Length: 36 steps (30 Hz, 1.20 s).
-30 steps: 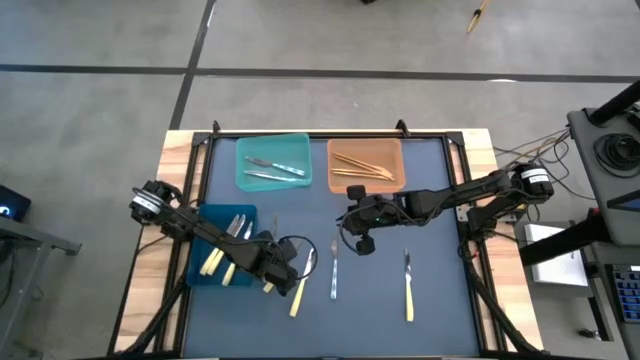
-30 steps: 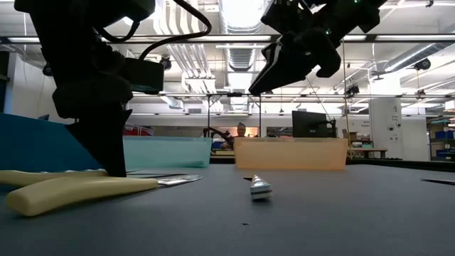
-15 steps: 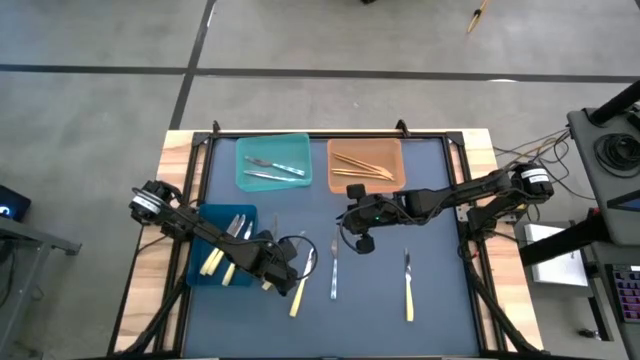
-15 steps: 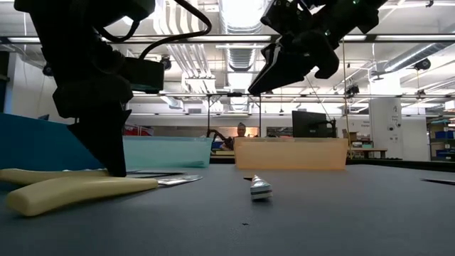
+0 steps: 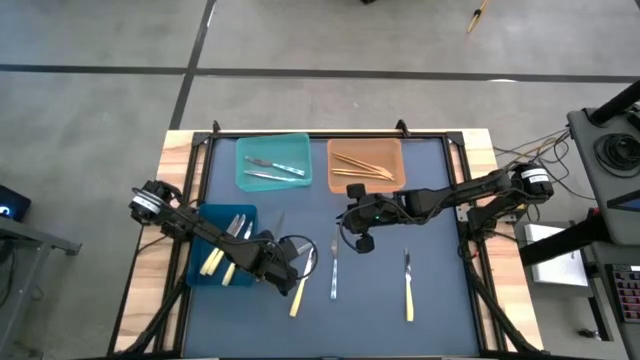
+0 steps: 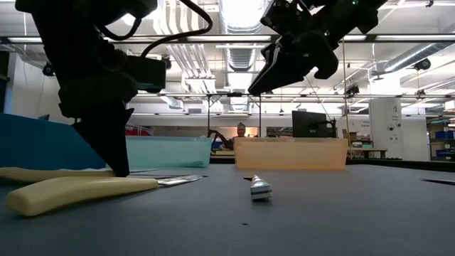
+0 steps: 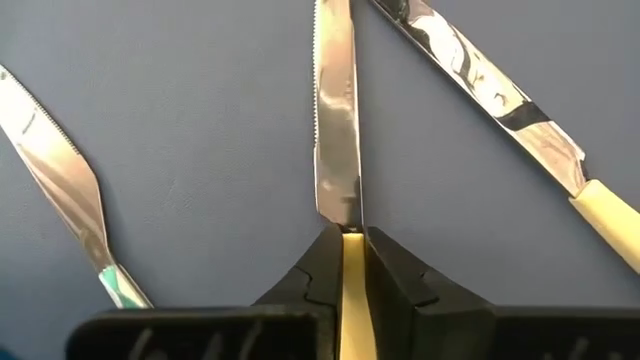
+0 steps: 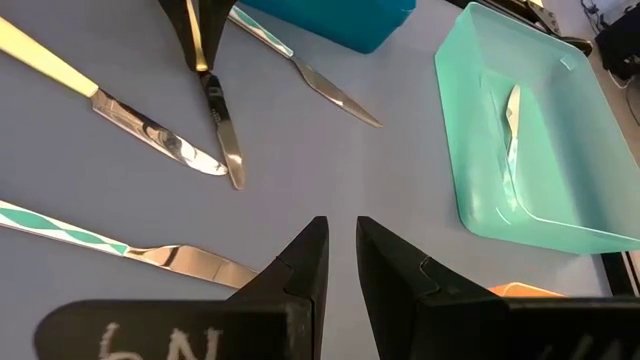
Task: Sort silverware by color (type)
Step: Put the light yellow knife into the blue bin
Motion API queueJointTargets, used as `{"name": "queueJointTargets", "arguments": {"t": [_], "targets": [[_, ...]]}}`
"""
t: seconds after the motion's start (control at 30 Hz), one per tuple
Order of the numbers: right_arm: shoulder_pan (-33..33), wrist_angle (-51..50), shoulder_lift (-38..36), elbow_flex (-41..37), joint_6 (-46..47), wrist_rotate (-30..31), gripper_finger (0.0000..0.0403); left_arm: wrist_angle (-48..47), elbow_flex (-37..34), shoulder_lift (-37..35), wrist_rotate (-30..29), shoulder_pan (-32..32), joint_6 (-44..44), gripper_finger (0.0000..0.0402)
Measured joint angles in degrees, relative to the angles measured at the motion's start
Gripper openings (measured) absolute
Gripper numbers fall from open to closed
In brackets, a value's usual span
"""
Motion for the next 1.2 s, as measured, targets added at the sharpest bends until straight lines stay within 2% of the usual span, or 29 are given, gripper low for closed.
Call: {"name": "queueJointTargets", "arguments": {"t": [0.83,1.03,1.2], "targets": [[0.0,-1.0,-0.5,0.0,-0.8,0.0,0.0047,1.4,0.5,-1.0,-0.4,0.0,-0.8,0.0003],[0.0,-1.0,-0.4,0.0,-0.9,0.0,0.0047,2.3,0.5,-1.2,-0.9,-0.3,4.4,0.0001],[0.0,-1.3,-0.4,0.0,-0.9,0.0,0.0047,3.6,0.3,-2.6,-6.1,-2.2,13.2,0.0001]]}}
